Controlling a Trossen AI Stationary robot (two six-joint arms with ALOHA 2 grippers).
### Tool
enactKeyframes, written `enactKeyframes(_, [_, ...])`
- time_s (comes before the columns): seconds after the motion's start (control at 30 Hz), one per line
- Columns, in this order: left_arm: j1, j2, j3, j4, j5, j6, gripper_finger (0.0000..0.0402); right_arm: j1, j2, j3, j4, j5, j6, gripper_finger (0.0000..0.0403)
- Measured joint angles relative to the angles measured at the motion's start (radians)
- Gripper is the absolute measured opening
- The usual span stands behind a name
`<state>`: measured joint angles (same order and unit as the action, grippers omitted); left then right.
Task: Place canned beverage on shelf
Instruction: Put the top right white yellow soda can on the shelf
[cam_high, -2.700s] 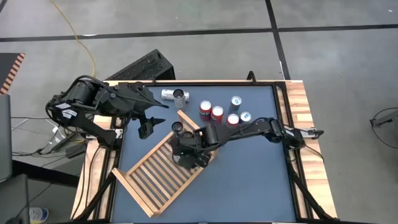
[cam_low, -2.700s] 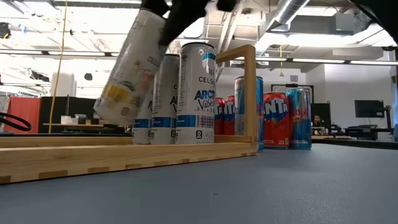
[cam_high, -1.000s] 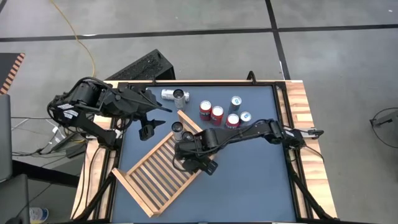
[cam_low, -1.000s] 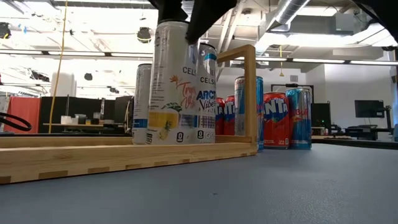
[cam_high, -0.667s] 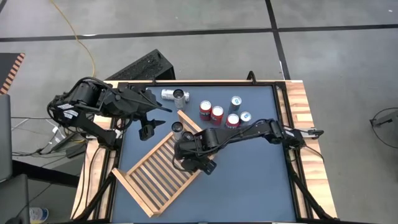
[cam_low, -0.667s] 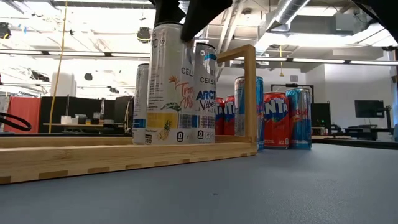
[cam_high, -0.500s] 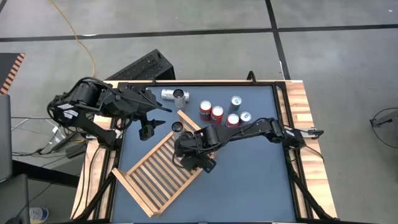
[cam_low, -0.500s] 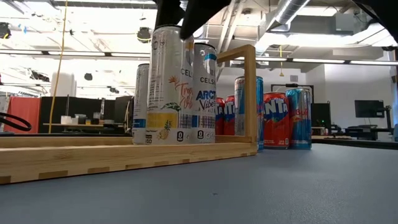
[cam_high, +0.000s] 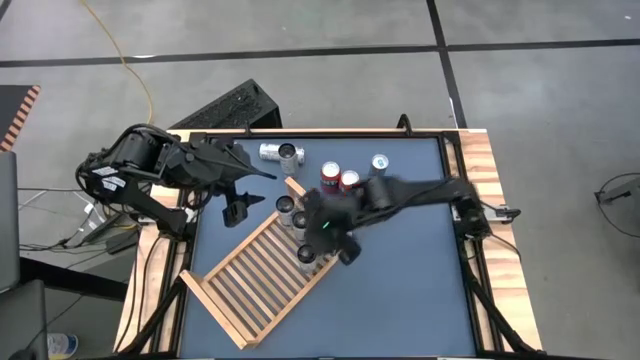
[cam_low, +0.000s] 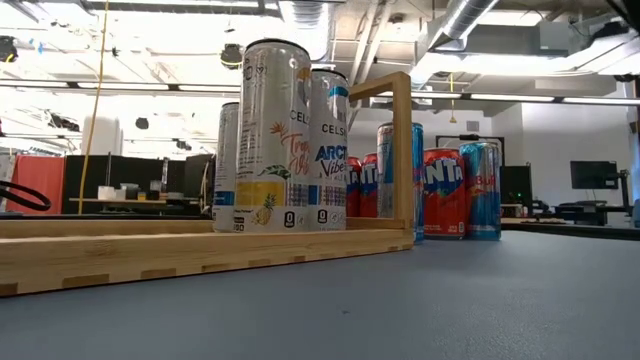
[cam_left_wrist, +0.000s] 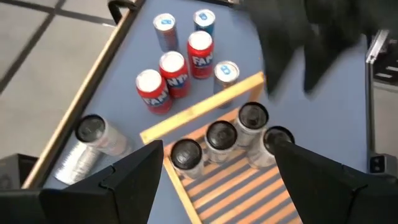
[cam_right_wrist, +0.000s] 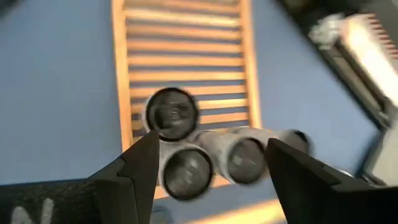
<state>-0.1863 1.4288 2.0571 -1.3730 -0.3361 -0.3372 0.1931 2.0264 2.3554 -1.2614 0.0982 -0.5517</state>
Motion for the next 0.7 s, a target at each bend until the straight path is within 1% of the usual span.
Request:
enactKeyframes(0.1, [-0.035,-0.004,-0.040,0.021,-0.005,-0.024,0.0298,-0.031,-0.093,0.000,-0.017,0.013,0.095,0.0260])
enactKeyframes(0.23, [-0.098,0.001,-0.164,0.131,-0.040,-0.013,0.0298,-0.068,-0.205,0.002,-0.050,0.020,0.211,0.0260])
enactKeyframes(0.37, [-0.123,-0.006,-0.342,0.366,-0.041,-0.001,0.0298,-0.103,-0.291,0.002,-0.086,0.018,0.258,0.0260])
enactKeyframes(0.5, [-0.134,-0.019,-0.522,0.620,-0.003,-0.003,0.0298,-0.120,-0.374,0.002,-0.119,0.015,0.268,0.0260])
enactKeyframes(0.6, [-0.136,-0.024,-0.639,0.774,0.000,-0.015,0.0298,-0.122,-0.424,0.002,-0.138,0.012,0.268,0.0260])
enactKeyframes(0.7, [-0.146,-0.024,-0.740,0.894,-0.022,-0.007,0.0298,-0.124,-0.460,0.002,-0.162,0.015,0.267,0.0260])
